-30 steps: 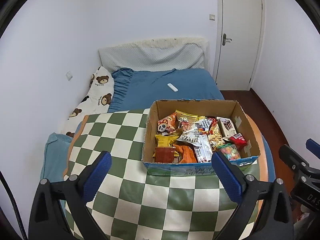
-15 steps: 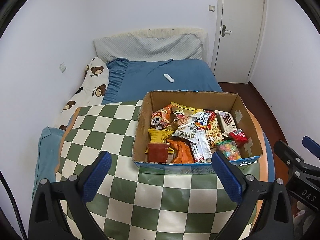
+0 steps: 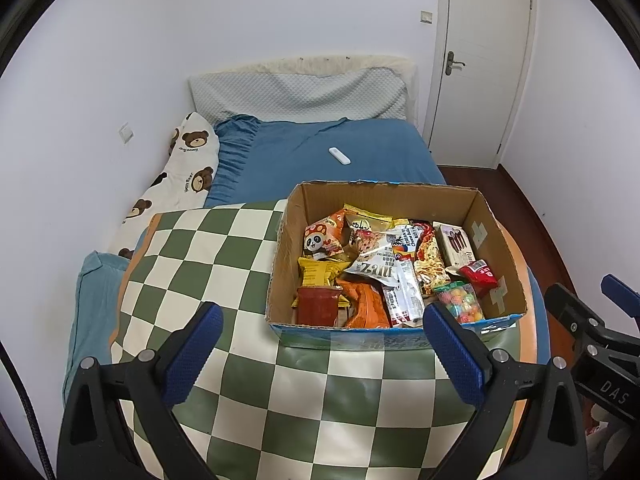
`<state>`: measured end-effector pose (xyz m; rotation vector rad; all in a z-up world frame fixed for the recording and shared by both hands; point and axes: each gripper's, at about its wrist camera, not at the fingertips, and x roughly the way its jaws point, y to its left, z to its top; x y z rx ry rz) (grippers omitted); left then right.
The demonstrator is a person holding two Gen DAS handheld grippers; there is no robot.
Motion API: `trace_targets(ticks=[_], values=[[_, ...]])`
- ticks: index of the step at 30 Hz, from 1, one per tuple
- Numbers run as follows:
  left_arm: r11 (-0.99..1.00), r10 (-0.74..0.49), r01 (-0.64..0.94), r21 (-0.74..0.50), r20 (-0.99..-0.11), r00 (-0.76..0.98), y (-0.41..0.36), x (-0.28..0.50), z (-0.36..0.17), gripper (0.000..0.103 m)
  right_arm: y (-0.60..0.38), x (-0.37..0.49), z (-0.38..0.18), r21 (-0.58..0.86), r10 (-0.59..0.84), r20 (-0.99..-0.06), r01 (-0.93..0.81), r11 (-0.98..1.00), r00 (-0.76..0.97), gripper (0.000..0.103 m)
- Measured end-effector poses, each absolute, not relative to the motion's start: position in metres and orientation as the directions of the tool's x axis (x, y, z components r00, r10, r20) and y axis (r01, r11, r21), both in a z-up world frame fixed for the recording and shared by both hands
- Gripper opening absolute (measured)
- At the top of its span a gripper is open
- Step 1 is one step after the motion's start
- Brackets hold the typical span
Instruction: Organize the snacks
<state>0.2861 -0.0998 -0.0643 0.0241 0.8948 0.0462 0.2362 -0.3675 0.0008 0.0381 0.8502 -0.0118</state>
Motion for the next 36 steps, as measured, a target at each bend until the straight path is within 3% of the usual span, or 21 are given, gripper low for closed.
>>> trace_targets(ticks=[36], values=[[0.999, 0.049, -0.034, 0.036, -0.777, 0.628, -0.1021, 0.2834, -0.0627, 0.102, -0.3663, 0.2275, 0.0093, 0.026, 0.002, -0.744, 0.027, 0.999, 0.669, 0.103]])
